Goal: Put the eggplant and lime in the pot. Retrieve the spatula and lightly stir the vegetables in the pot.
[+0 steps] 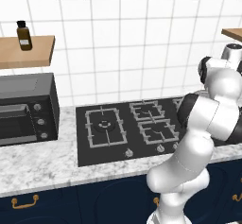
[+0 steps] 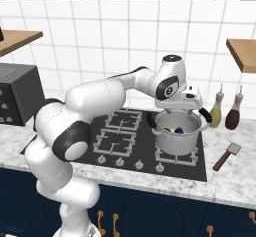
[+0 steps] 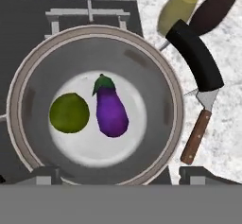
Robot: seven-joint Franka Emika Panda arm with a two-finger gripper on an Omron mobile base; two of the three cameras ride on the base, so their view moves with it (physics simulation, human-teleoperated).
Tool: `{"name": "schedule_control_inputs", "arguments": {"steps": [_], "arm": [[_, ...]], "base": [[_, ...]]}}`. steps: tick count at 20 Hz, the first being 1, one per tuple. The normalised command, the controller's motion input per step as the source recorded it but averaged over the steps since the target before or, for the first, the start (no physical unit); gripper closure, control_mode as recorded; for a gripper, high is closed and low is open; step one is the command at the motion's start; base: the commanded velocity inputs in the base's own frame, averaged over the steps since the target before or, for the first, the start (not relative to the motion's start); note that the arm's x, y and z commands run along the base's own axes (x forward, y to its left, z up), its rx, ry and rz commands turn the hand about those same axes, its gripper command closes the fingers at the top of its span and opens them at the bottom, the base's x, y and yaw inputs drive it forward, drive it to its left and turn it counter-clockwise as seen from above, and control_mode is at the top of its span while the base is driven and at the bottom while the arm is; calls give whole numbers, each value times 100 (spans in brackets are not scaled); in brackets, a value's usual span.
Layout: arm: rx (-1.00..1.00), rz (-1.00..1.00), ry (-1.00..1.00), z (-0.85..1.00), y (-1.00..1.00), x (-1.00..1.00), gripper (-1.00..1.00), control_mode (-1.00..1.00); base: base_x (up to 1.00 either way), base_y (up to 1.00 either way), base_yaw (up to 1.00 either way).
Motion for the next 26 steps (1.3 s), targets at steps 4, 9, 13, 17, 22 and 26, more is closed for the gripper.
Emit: {"name": "schedule_control_inputs", "arguments": {"steps": [4,9,13,17,22,26], "arm": [[0,-32,0,3,-23,-100,-100,-100],[0,-28,0,0,-19,-88,-100,-100],[0,-11,-1,-1,-13,-59,-100,-100],[0,-4,-25,-31,-29,-12,-100,-100],[0,0,-28,-45,-35,0,-100,-100],[0,3,-7,-28,-49,0,-100,-100]], "base": [[0,0,0],[0,0,0],[0,0,0],[0,0,0],[0,0,0],[0,0,0]]}}
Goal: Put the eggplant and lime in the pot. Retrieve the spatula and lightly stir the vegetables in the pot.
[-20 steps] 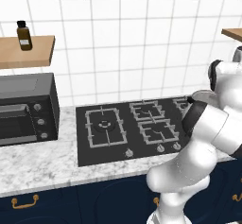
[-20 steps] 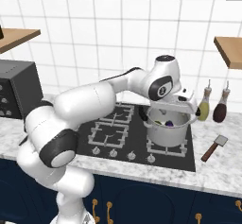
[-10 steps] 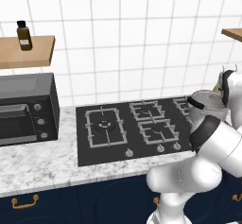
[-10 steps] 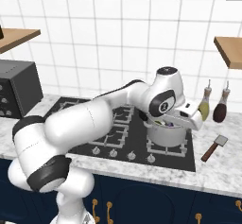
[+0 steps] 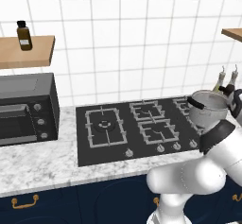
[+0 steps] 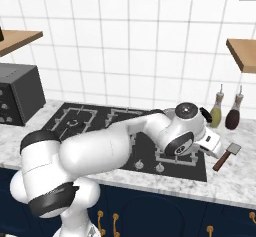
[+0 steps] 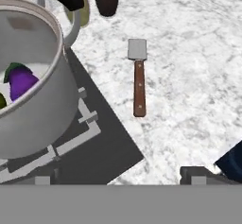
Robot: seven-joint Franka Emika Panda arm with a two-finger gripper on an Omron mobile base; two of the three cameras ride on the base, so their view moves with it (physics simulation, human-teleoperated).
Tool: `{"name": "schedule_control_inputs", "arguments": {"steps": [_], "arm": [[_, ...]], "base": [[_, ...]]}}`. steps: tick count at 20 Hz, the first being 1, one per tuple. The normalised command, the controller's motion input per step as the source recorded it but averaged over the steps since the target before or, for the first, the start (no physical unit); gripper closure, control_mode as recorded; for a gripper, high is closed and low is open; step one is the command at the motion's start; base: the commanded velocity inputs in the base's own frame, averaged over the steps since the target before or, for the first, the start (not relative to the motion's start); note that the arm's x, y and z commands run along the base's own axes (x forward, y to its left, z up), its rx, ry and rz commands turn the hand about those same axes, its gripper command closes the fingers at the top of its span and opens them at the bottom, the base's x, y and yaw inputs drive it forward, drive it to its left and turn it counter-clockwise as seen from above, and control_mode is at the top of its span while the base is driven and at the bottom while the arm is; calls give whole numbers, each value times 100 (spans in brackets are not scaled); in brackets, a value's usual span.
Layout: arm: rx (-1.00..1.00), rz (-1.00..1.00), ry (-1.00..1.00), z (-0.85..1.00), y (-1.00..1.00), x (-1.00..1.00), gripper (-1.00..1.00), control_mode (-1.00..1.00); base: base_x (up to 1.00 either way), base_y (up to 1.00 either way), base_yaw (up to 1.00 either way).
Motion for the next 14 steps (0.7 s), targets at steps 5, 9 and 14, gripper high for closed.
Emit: {"name": "schedule_control_inputs", "arguments": {"steps": [5,9,14], "arm": [[0,3,4,-10,-54,1,-100,-100],[0,1,9,-9,-50,11,-100,-100],[0,2,-1,-40,-20,18,-100,-100]], "base": [[0,0,0],[0,0,0],[0,0,0]]}}
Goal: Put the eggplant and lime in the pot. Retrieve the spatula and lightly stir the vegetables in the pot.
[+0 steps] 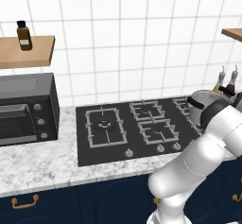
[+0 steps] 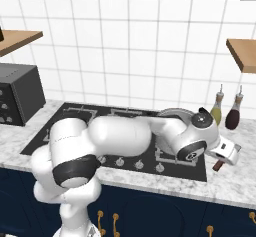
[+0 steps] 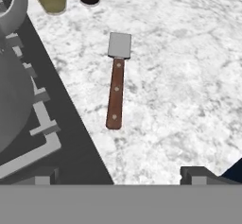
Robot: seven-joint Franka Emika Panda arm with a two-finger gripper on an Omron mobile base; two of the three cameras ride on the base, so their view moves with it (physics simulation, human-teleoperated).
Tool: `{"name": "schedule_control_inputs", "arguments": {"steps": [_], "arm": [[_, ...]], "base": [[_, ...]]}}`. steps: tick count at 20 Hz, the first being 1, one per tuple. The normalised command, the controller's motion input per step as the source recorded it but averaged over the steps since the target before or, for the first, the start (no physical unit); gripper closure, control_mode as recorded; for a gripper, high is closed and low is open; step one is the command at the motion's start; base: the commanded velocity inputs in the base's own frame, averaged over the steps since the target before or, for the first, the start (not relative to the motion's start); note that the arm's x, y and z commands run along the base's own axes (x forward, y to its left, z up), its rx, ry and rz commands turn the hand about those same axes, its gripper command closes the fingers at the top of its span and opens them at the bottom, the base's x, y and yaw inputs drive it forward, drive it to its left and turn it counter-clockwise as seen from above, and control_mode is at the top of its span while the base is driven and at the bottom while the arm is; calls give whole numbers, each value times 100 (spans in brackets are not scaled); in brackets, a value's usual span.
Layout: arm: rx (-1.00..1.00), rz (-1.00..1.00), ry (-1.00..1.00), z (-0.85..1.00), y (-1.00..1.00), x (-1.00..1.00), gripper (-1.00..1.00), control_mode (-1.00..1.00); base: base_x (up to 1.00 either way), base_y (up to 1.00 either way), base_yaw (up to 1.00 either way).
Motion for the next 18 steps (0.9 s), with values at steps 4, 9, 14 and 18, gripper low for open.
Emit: {"name": "schedule_control_inputs", "arguments": {"steps": [4,9,14,18], "arm": [[0,0,-6,-45,0,16,-100,-100],[0,1,-2,-36,0,14,-100,-100],[0,0,0,-17,-17,11,-100,-100],[0,0,0,-5,-31,6,-100,-100]], "base": [[0,0,0],[0,0,0],[0,0,0],[0,0,0]]}}
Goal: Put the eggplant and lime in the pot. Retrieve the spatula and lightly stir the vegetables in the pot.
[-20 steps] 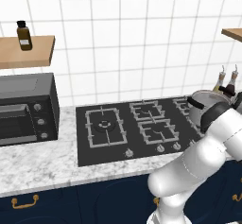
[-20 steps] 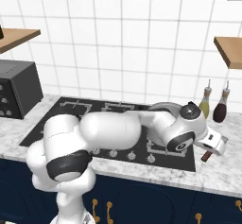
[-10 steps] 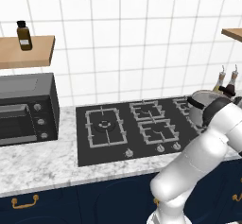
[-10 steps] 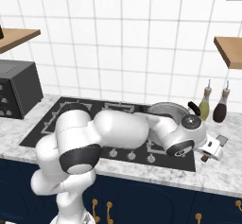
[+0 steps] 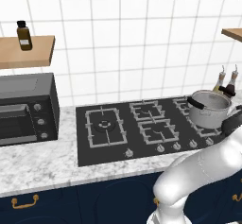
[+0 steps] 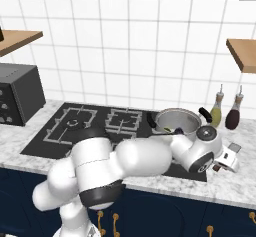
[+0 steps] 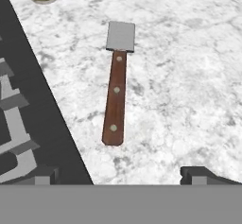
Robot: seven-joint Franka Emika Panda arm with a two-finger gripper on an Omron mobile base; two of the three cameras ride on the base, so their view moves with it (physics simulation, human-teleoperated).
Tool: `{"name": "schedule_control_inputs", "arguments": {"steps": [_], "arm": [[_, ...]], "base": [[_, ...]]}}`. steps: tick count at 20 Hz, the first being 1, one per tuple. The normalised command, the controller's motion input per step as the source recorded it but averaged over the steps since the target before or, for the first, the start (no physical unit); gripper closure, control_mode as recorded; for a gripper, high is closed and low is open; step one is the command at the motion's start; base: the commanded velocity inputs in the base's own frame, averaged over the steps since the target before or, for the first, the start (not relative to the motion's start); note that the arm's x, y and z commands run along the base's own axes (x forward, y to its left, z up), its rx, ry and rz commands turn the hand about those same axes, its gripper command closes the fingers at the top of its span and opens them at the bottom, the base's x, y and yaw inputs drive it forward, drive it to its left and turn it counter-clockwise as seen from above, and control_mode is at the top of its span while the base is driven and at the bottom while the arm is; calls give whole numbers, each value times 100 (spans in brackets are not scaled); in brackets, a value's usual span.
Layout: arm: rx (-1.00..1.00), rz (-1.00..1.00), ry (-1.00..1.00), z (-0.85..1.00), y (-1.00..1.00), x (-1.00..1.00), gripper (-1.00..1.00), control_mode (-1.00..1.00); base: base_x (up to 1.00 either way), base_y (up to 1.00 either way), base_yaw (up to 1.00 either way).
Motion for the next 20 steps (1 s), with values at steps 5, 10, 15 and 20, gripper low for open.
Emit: {"name": "schedule_control_inputs", "arguments": {"steps": [5,10,15,20], "arm": [[0,0,0,-14,-16,15,-100,-100],[0,0,0,-14,0,16,-100,-100],[0,0,0,-11,-2,11,-100,-100],[0,0,0,-12,-6,1,-100,-100]], "base": [[0,0,0],[0,0,0],[0,0,0],[0,0,0]]}}
